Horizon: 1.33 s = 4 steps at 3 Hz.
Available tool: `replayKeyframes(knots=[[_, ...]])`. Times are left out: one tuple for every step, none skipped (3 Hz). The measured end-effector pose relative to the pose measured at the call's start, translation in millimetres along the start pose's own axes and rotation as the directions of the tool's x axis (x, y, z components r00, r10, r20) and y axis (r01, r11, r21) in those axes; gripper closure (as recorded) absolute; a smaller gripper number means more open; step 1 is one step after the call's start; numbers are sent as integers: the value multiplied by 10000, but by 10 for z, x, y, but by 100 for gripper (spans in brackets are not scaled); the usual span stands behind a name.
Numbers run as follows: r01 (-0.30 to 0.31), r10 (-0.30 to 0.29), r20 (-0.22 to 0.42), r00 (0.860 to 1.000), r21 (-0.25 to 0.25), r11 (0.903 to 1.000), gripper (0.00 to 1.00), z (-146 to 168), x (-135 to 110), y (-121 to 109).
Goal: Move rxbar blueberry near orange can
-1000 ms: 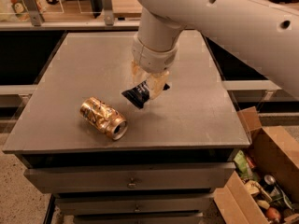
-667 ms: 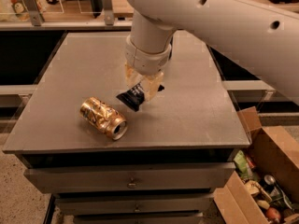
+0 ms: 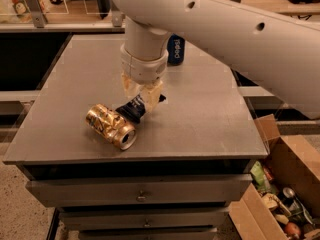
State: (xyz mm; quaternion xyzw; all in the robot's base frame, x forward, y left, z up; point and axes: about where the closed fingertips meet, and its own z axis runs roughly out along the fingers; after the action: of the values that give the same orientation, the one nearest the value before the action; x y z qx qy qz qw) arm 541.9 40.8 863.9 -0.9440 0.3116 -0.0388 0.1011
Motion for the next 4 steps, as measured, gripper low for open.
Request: replayKeyframes(knots=[[97, -92, 192, 9998, -289, 9995, 61, 98, -38, -50], [254, -236, 380, 9990, -487, 9985, 38, 165, -75, -71], [270, -244, 439, 9987, -598, 9978, 13, 202, -80, -69], [116, -89, 404, 9991, -670, 9977, 0, 218, -43, -68]])
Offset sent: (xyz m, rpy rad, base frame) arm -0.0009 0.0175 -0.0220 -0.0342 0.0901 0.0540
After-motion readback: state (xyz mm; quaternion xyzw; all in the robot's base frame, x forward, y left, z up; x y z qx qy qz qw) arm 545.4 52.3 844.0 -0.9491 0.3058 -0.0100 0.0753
